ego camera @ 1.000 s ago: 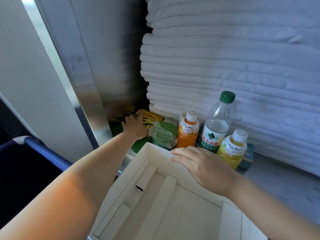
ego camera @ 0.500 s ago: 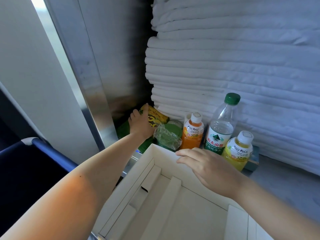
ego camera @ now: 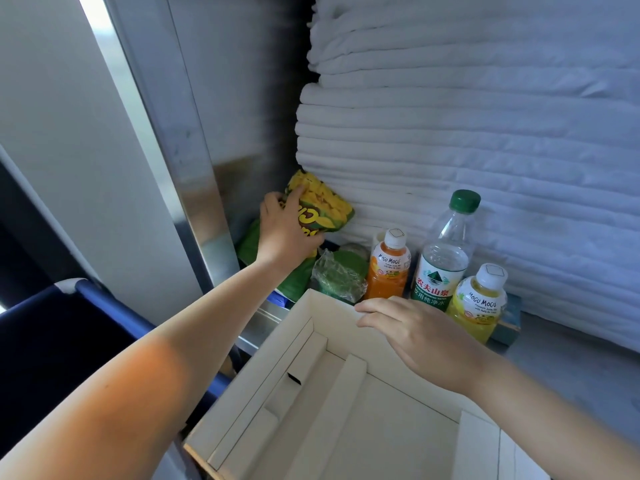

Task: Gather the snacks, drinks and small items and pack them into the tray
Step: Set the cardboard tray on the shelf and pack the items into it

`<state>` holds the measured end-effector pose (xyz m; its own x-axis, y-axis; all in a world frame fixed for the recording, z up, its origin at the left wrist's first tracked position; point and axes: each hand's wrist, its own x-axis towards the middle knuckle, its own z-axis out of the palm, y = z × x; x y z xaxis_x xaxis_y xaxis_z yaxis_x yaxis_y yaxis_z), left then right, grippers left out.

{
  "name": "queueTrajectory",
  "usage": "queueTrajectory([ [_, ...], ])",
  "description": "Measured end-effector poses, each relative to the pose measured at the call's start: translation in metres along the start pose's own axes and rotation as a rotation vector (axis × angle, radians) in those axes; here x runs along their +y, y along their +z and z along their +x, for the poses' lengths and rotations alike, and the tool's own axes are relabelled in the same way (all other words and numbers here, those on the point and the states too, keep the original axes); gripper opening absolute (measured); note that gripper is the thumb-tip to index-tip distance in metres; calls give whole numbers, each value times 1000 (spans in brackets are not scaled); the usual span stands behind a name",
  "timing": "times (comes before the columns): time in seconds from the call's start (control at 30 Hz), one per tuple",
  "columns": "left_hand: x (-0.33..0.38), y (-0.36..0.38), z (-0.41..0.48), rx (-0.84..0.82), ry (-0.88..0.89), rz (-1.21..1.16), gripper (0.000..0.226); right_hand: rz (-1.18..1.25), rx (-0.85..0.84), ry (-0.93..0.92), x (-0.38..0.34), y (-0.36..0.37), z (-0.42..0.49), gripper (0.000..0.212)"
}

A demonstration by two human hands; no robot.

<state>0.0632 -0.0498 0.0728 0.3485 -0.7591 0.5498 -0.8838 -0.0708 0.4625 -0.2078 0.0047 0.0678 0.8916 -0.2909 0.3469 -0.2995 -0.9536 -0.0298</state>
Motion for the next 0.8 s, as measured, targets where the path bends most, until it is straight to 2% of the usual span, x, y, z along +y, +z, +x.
queueTrajectory([
  [0.2, 32, -35, -11, 145, 310, 70, 85, -3, 18, -17, 0, -1, -2, 39],
  [0.37, 54, -62, -30, 133, 537, 88, 86, -52, 148, -33, -4, -12, -3, 31],
  [0.53, 70, -89, -43, 28, 730, 119, 83, -106, 411, -7, -7, -31, -5, 25],
  [0.6, 73, -97, -47, -33, 808, 120, 81, -130, 465, -22, -9, -38, -7, 24],
  [0.7, 75, -102, -56, -161, 908, 118, 81, -175, 469, -52, -12, -48, -10, 25],
  [0.8, 78, -99, -72, -279, 976, 104, 86, -208, 393, -68, -18, -50, -18, 26],
])
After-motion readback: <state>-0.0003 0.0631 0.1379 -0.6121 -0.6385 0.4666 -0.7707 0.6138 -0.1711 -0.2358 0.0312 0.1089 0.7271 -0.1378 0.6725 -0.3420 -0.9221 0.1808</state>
